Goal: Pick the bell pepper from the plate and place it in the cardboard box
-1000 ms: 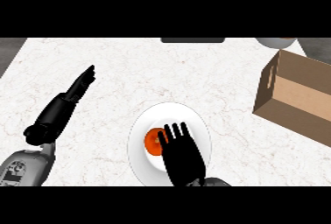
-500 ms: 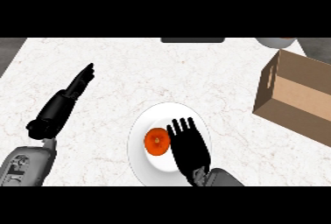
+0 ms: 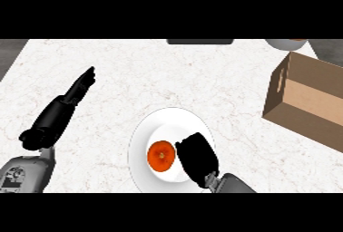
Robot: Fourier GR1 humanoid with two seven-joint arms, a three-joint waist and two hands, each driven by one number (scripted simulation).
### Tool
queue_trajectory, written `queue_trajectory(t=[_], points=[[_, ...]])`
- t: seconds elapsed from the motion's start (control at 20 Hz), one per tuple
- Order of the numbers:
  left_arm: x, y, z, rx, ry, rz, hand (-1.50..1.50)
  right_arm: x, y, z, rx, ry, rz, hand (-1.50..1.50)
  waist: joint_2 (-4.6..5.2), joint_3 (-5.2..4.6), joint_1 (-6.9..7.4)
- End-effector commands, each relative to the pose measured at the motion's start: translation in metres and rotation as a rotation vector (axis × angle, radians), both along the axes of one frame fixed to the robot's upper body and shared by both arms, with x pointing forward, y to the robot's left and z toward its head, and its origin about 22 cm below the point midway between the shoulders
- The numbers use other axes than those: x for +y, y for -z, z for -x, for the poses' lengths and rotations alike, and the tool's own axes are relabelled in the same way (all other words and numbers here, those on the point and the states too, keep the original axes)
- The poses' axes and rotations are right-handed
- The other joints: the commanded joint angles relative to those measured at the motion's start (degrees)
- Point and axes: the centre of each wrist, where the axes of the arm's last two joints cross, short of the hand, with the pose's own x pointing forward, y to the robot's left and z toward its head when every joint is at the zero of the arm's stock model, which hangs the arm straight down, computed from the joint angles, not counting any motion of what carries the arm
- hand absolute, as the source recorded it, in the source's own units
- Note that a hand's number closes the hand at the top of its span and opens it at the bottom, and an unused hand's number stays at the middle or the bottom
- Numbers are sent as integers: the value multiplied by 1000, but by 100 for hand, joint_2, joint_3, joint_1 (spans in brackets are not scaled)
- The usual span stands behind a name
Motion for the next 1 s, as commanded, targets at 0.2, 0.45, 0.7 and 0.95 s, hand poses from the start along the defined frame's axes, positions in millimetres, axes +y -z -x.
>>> queue_trajectory(t=[0.2, 0.45, 0.7, 0.95], points=[[-1, -2, -20, 1, -11, -11, 0, 23, -14, 15, -135, -134, -55, 150, 7, 0, -51], [-1, 10, 2, 3, -34, -4, 0, -62, -12, 26, -50, -250, -303, 150, 0, 4, -148], [-6, 11, 6, 10, -19, 3, 0, -115, -34, 42, -89, -354, -482, 150, -9, 6, -146], [4, 2, -1, 11, -40, -2, 0, -152, -103, 55, -254, -432, -514, 150, -26, 1, -199]])
